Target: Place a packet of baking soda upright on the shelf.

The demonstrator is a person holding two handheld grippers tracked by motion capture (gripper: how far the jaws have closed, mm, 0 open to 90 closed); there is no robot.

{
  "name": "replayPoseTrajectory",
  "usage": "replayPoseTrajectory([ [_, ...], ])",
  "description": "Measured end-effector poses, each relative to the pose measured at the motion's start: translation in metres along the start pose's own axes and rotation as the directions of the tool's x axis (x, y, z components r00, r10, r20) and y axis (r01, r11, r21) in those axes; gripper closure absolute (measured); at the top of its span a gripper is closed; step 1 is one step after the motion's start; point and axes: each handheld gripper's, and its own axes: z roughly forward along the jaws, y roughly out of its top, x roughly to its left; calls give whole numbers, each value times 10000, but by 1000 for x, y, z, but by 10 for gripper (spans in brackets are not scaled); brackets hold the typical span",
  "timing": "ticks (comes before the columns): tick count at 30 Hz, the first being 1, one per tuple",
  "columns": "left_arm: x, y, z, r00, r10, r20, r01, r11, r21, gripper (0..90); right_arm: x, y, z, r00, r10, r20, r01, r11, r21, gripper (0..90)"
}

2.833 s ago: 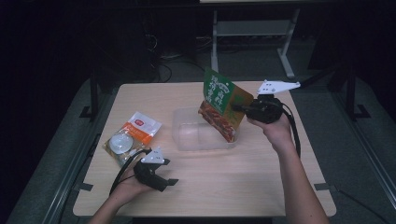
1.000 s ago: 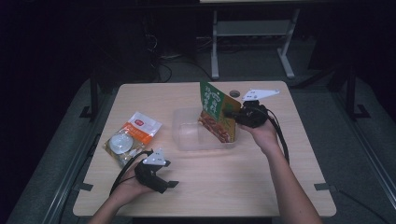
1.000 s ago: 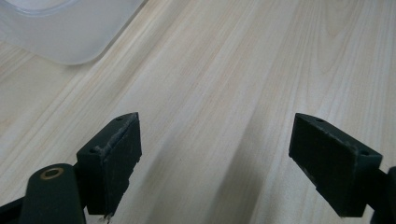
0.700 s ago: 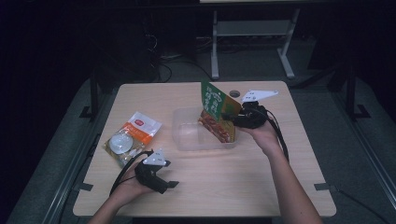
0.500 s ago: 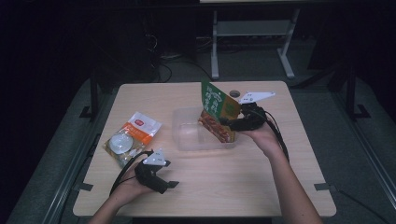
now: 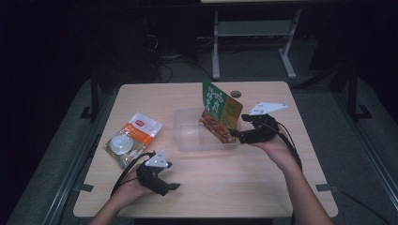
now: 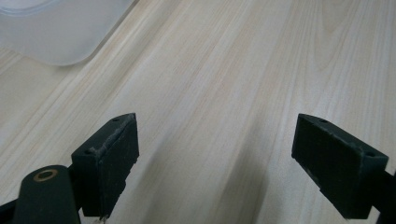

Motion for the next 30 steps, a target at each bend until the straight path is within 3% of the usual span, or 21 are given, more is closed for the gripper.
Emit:
replayPoseTrajectory([
  [2, 0, 0, -1, 9998, 174, -26, -174, 9998, 70, 143, 2, -6, -4, 10000, 3, 3, -3, 9999, 127, 238],
  [12, 1, 0, -2, 10000, 93, 9, -93, 9999, 53, 143, 16, -48, -20, 9996, 46, -263, -34, 9989, 473, 224],
  [15, 1, 0, -4, 9999, -77, -68, 77, 9999, -66, 143, 24, -64, -20, 9990, 92, -433, -68, 9985, 551, 211],
  [18, 3, 0, -7, 9999, 91, -140, -90, 9999, 84, 143, 33, -76, -20, 9976, 12, -689, 42, 9970, 778, 196],
  [23, 7, -1, -11, 9997, 12, -242, -7, 9998, 212, 144, 48, -93, -20, 9957, 50, -925, 44, 9948, 1013, 193],
  [30, 15, -1, -22, 9978, -209, -628, 227, 9994, 271, 144, 56, -108, -15, 9932, 101, -1163, 67, 9897, 1431, 186],
])
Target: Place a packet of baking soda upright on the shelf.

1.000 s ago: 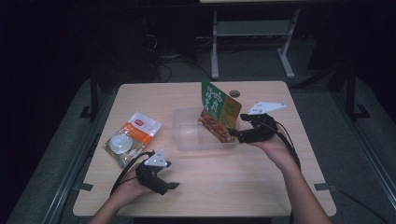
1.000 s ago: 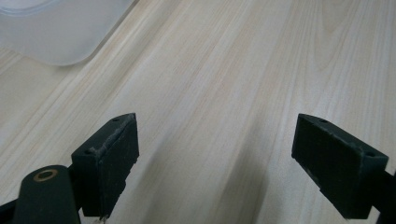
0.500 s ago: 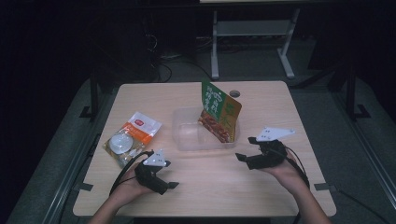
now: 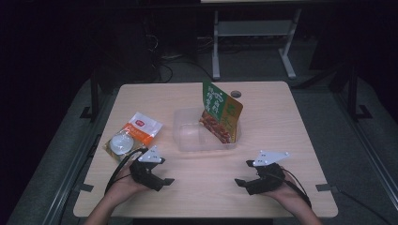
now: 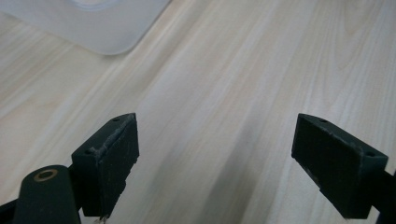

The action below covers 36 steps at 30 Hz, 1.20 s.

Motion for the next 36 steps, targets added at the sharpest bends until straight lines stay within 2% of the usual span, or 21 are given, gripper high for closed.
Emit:
replayPoseTrajectory([
  [2, 2, 0, -3, 9998, -155, -124, 155, 9999, -14, 144, 0, 1, 2, 10000, 61, 21, -61, 10000, -3, 184],
  [3, 5, 0, -6, 9997, -102, -203, 103, 9999, 35, 144, 0, 0, 3, 10000, 29, 51, -29, 10000, -11, 184],
  [9, 18, -4, -20, 9967, -550, -594, 546, 9985, -85, 144, -2, -2, 5, 9999, 51, 98, -51, 10000, -9, 173],
  [13, 29, -5, -33, 9910, -879, -1008, 861, 9960, -222, 145, -3, -1, 6, 9999, 14, 111, -13, 10000, -47, 170],
  [19, 47, -8, -46, 9787, -1348, -1546, 1277, 9903, -550, 145, -2, -2, 7, 10000, -26, 95, 26, 10000, 0, 167],
  [27, 81, -12, -64, 9505, -1879, -2475, 1767, 9820, -668, 145, -4, -2, 7, 9999, 62, 123, -62, 10000, -39, 167],
  [29, 90, -15, -66, 9408, -2158, -2615, 1998, 9760, -865, 145, -4, -2, 7, 9999, 29, 130, -28, 10000, -36, 166],
  [30, 96, -16, -67, 9385, -2161, -2695, 2000, 9760, -861, 148, -5, -2, 7, 9999, 46, 127, -46, 10000, -43, 167],
  [34, 121, -20, -67, 9193, -2605, -2950, 2412, 9652, -1007, 150, -6, -2, 8, 9998, 143, 147, -144, 9999, 14, 166],
  [36, 134, -22, -65, 9128, -2677, -3084, 2549, 9635, -820, 152, -6, -2, 8, 9998, 134, 140, -134, 9999, 10, 166],
])
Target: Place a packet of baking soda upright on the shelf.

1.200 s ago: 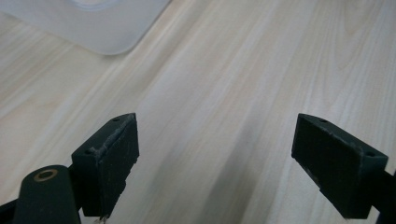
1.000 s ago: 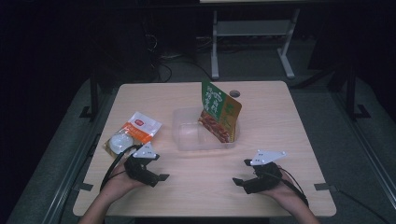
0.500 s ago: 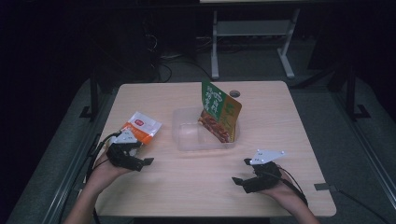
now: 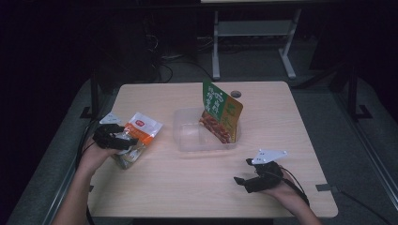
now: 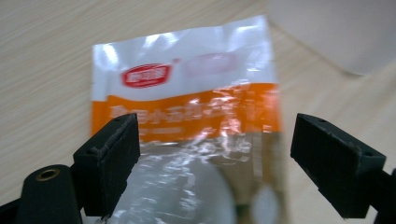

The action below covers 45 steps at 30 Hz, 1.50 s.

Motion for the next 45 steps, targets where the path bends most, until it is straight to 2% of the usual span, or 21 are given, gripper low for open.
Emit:
replayPoseTrajectory([
  [3, 16, -1, 11, 9994, -273, -234, 280, 9991, 305, 152, 0, 0, 0, 10000, 5, 22, -5, 10000, 12, 166],
  [5, 25, -3, 17, 9975, -672, -219, 675, 9976, 136, 153, -1, 0, 1, 10000, 42, 21, -42, 10000, 28, 166],
  [7, 34, -6, 23, 9969, -756, -233, 766, 9961, 430, 153, -1, -1, 1, 10000, 58, 25, -58, 10000, 36, 166],
  [10, 41, -11, 31, 9942, -1074, 1, 1072, 9925, 579, 160, -2, -1, 2, 9999, 101, 31, -102, 9999, 50, 166],
  [12, 44, -15, 35, 9935, -1134, 126, 1120, 9905, 803, 188, -2, 0, 3, 10000, 81, 29, -81, 9999, 82, 166],
  [15, 49, -19, 36, 9884, -1484, 336, 1456, 9866, 743, 205, -1, 0, 4, 10000, 43, 20, -43, 9999, 112, 166],
  [18, 50, -21, 37, 9839, -1662, 656, 1609, 9838, 789, 280, -1, 0, 4, 10000, 28, 1, -28, 9999, 145, 166],
  [19, 51, -22, 38, 9857, -1541, 682, 1473, 9845, 947, 303, -1, 0, 4, 10000, 41, 1, -41, 9999, 140, 166],
  [22, 51, -22, 41, 9849, -1529, 819, 1430, 9830, 1152, 338, -1, 0, 4, 10000, 25, 22, -26, 9999, 115, 166],
  [27, 49, -23, 41, 9822, -1579, 1014, 1471, 9834, 1066, 452, 0, 0, 3, 10000, 50, 48, -50, 9999, 112, 166],
  [28, 49, -22, 41, 9848, -1422, 993, 1307, 9848, 1139, 483, 0, 0, 3, 10000, 38, 43, -39, 9999, 107, 166],
  [29, 48, -22, 41, 9839, -1465, 1020, 1349, 9845, 1125, 517, 0, 0, 3, 10000, 51, 49, -52, 9999, 119, 166],
  [31, 47, -22, 40, 9871, -1267, 981, 1159, 9873, 1089, 601, 0, 0, 3, 10000, 45, 61, -46, 9999, 132, 166],
  [35, 43, -25, 36, 9903, -983, 979, 908, 9928, 777, 812, 0, 0, 3, 10000, -30, 73, 29, 9999, 141, 166],
  [37, 44, -27, 34, 9916, -859, 971, 790, 9942, 735, 854, 0, 1, 3, 10000, -23, 64, 22, 9999, 160, 166],
  [41, 44, -28, 28, 9887, -1071, 1047, 1017, 9932, 563, 893, 0, 1, 4, 10000, -53, 1, 53, 9998, 190, 166],
  [42, 45, -28, 26, 9870, -1142, 1127, 1096, 9929, 458, 894, 0, 1, 5, 10000, -54, -11, 54, 9998, 187, 167],
  [43, 44, -28, 23, 9822, -1432, 1219, 1415, 9897, 222, 895, 0, 1, 5, 10000, -45, -47, 46, 9998, 185, 167],
  [45, 44, -26, 14, 9804, -1443, 1339, 1457, 9893, -3, 896, 0, 1, 5, 10000, -45, -57, 46, 9999, 125, 167],
])
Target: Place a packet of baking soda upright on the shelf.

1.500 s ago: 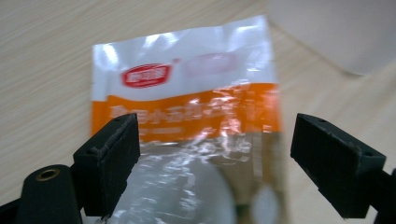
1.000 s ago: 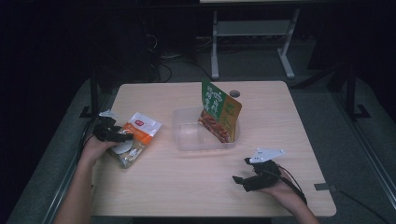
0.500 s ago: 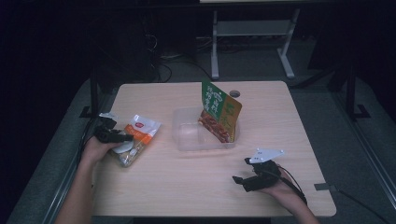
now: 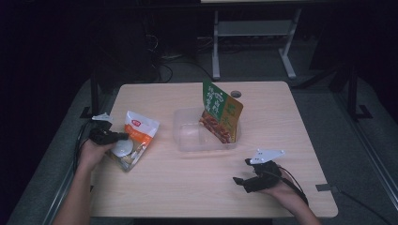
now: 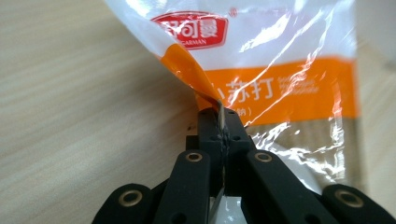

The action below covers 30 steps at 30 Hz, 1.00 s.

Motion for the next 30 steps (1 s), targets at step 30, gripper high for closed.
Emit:
replayPoseTrajectory([
  [30, -79, 41, -71, 9758, 1828, 1203, -1493, 9580, -2450, 900, 2, 6, 2, 9997, -44, -227, 40, 9998, -192, 153],
])
